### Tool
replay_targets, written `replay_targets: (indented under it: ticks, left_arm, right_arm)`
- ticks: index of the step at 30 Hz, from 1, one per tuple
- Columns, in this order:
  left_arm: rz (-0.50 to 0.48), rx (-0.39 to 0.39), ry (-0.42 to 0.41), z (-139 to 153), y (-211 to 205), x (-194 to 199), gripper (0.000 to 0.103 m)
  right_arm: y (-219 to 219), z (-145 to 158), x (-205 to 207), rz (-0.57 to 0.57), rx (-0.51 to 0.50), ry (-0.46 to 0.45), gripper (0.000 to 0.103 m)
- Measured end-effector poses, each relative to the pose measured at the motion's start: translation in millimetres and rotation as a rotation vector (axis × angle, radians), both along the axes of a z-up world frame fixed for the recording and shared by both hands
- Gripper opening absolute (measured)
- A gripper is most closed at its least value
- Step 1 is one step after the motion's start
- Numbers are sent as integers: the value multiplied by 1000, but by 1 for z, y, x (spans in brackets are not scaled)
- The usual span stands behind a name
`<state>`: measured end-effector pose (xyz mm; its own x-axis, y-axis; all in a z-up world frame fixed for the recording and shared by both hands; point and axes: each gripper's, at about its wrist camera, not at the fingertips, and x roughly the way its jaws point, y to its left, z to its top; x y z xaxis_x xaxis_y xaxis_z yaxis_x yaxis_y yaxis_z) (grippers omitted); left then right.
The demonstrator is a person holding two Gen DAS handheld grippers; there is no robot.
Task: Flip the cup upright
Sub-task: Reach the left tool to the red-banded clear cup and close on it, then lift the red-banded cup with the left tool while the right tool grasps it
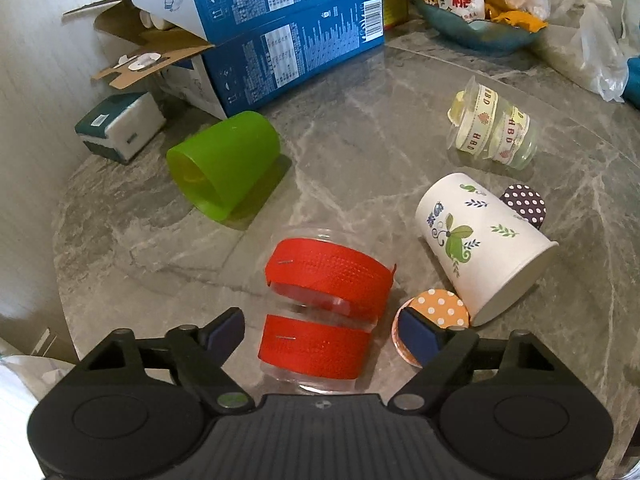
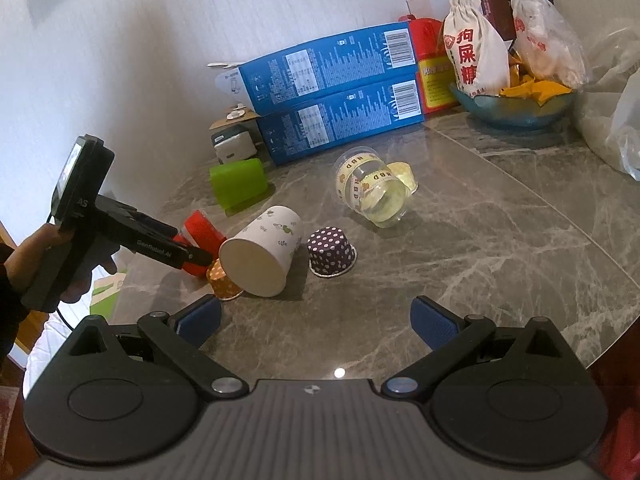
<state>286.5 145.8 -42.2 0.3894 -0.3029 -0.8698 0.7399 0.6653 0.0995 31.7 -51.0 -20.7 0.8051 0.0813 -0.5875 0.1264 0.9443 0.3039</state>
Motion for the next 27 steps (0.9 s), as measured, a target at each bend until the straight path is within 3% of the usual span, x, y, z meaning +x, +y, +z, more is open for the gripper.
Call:
replay_targets:
  ticks: [7, 17, 21, 27]
  left_arm:
    - [12, -3, 30, -5, 5, 1, 61]
    - [79, -119, 46, 7, 32, -12, 60]
    - [90, -176, 29, 24, 48, -44, 60]
    - [177, -278, 72, 29, 57, -105, 60]
  right_arm:
    - [-2, 0, -4, -3, 14, -5, 102]
    - [4, 1, -6, 13, 29, -6, 102]
    - [5, 1, -9, 29, 66, -14, 102]
    - [3, -9, -6, 42, 216, -12, 102]
